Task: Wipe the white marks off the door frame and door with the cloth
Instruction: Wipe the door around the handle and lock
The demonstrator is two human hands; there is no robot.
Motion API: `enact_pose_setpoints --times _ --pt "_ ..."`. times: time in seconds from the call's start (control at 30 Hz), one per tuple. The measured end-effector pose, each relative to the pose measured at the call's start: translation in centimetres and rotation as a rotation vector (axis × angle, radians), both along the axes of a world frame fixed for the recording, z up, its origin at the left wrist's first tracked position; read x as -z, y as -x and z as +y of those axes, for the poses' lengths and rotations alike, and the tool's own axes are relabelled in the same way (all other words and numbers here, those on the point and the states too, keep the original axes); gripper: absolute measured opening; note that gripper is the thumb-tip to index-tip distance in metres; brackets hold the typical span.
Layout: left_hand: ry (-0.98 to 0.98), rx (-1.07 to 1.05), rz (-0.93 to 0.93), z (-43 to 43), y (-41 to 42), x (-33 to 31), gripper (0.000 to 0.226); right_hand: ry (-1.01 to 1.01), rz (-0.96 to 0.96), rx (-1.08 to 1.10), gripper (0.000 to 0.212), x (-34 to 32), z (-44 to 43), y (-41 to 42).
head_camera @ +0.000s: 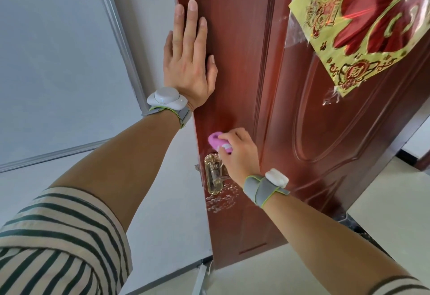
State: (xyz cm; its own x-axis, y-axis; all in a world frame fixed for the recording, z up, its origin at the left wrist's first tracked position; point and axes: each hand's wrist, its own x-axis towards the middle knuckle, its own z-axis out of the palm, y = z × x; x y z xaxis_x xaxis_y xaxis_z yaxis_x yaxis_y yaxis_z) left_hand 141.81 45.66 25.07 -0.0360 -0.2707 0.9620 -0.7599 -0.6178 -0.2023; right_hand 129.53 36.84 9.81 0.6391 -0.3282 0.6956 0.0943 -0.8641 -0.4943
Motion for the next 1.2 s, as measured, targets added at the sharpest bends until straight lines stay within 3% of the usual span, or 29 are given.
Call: enact_pose_setpoints --times 0.1,0.2,0.27,0.47,0.73,0.9,0.97,1.03,1.13,1.2 --pt "0.002 0.002 0.002 0.1 -0.2 0.1 0.054 0.032 0.094 -0.010 0.018 0.7 1.7 -1.0" --pt "0.002 0.005 0.008 0.3 -0.2 0.2 0.054 0.140 0.372 -0.258 0.020 2.3 4.9 -1.1" --pt "0.001 0.006 0.015 0.3 -0.1 0.2 0.054 0.182 0.451 -0.383 0.023 2.6 6.0 -0.9" --pt "0.012 0.001 0.010 0.4 -0.2 0.2 0.054 0.226 0.291 -0.255 0.027 1.5 2.9 -0.7" --pt "0.017 -0.015 0.006 0.3 0.0 0.3 0.054 0.034 0.515 0.123 0.028 0.4 -2.3 2.0" --pt "0.027 -0.019 0.016 0.3 0.1 0.2 0.054 0.082 0.283 0.086 0.022 -0.9 -0.2 0.6" --pt "0.018 -0.021 0.012 0.3 0.2 0.2 0.054 0.103 0.292 0.050 0.017 -0.1 1.5 0.1" --pt "0.014 -0.026 0.014 0.4 0.1 0.2 0.054 0.178 0.461 -0.054 0.017 1.8 3.1 -0.3" --pt "0.018 -0.024 0.013 0.4 0.1 0.3 0.055 0.250 0.894 -0.395 0.029 3.9 5.6 0.3" --pt "0.015 -0.020 0.013 0.5 -0.1 0.3 0.054 0.220 0.852 -0.463 0.029 4.5 6.1 0.9"
